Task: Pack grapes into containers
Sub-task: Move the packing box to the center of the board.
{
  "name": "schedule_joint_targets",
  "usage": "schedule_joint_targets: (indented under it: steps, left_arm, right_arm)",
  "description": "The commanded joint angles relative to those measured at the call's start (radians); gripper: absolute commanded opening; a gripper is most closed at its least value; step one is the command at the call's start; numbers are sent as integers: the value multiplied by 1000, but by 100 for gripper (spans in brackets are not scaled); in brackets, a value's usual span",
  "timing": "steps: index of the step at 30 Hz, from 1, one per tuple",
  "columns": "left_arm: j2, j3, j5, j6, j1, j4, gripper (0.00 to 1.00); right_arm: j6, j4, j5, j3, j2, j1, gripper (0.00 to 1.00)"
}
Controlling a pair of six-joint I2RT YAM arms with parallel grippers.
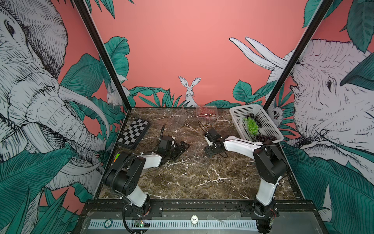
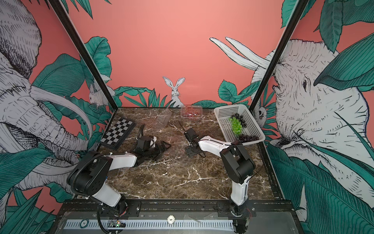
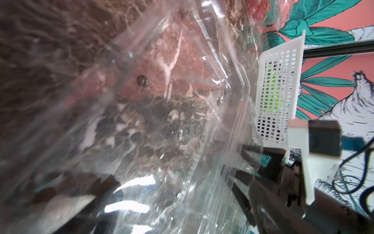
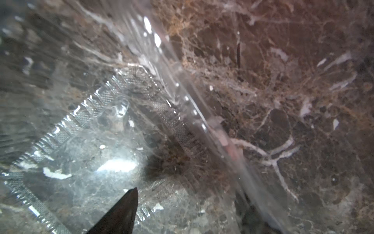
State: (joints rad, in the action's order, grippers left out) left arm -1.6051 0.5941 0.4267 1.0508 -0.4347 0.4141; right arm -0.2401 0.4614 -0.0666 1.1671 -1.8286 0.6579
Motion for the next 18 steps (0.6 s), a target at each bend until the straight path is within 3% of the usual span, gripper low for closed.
schedule_joint_targets:
  steps: [1,7,18]
  left_arm:
    - [-24,17,-4,28,4,7,99]
    - [-25,84,-6,8,-23,-4,99]
    - [-162,286,4,12,-108,-26,99]
  right_arm:
    - [-60,-62,13,-45,47,-2,75]
    - [-142,-135,33,-131,75,-17,76]
    - [-227,-167,65,-218,156,-99,78]
